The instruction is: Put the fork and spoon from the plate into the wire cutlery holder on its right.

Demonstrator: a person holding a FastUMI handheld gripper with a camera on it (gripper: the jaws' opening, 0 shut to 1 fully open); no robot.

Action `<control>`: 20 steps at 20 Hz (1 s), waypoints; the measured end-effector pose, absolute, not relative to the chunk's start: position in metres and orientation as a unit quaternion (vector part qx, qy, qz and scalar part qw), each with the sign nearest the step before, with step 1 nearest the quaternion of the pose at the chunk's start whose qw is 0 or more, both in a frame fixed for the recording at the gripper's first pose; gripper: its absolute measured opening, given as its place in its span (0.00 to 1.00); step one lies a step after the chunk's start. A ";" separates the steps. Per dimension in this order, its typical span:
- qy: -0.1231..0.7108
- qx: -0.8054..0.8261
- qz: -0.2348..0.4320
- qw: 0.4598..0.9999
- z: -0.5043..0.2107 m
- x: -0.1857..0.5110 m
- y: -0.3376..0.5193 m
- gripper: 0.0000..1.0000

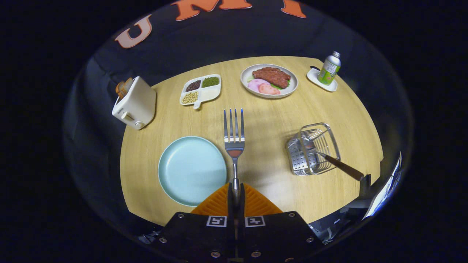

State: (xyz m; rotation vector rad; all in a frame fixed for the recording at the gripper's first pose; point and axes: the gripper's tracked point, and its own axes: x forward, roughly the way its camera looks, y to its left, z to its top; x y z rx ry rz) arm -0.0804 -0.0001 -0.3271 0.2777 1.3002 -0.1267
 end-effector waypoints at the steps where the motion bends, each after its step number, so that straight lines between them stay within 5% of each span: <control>1: 0.601 0.130 -0.068 0.786 -0.327 -0.081 -0.016 0.04; 20: 0.647 0.116 -0.091 0.748 -0.368 -0.125 -0.114 0.09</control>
